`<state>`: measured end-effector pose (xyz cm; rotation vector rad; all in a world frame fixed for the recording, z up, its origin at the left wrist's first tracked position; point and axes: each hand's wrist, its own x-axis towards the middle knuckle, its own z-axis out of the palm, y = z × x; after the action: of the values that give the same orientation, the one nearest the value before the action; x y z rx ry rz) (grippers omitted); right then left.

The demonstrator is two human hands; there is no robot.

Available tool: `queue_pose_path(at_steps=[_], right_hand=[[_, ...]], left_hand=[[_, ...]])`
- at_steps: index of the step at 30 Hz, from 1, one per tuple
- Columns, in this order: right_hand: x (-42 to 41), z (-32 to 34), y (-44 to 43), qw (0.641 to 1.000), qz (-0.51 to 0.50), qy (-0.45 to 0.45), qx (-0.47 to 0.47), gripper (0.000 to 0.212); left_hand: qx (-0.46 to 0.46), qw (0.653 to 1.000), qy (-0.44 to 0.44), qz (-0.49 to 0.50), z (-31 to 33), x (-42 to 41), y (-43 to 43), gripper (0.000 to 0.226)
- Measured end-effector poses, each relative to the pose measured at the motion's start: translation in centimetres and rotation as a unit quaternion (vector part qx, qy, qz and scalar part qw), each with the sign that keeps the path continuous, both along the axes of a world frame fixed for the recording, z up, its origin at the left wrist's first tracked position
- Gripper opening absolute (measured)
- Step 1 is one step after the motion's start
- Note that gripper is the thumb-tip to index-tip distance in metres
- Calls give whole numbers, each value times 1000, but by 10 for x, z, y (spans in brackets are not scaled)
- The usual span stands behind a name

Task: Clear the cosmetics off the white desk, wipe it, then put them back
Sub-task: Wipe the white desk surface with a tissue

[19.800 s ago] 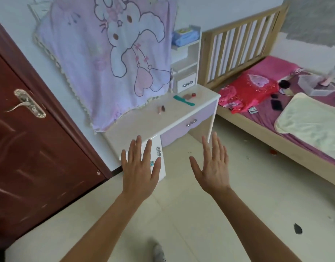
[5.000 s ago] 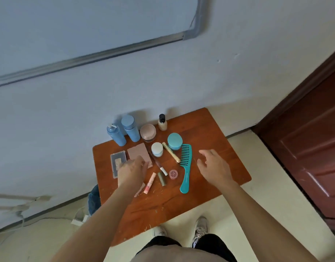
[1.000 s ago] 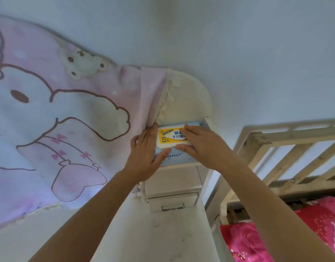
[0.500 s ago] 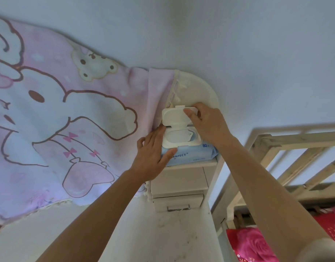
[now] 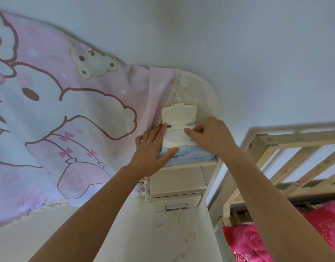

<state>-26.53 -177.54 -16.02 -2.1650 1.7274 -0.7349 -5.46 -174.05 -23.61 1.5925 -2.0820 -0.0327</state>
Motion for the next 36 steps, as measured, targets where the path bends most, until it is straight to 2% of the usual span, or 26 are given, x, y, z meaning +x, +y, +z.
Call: queue_pose_path(at_steps=[2,7,12,15,19,24,28,32,36], right_hand=[[6,0,2,1000,8,0,26,36],[15,11,-4,979,15,-157,129,26],[12,18,-10,930,-10,-282,236,15],[12,22,-12,912,-12,-305,273,19],[10,29,-10,911,-2,-289,293,17],[6,26,-12,921,16,-267,283,17],[-2,15,-19,943,30,-246,224,17],[-5,7,-16,976,97,-132,146,10],[0,7,-15,985,165,-14,52,11]], left_hand=[[-1,1000,16,-2,-2,-1,0,84],[-15,998,63,-7,-1,-1,3,74],[-10,995,99,-11,8,-2,3,75],[-24,992,122,35,17,-12,5,71],[-95,985,123,72,32,-25,1,52],[-68,986,143,48,41,-35,-4,15],[-42,974,208,76,37,-34,0,18],[-6,960,262,103,33,-29,2,23],[3,954,279,111,30,-26,3,21]])
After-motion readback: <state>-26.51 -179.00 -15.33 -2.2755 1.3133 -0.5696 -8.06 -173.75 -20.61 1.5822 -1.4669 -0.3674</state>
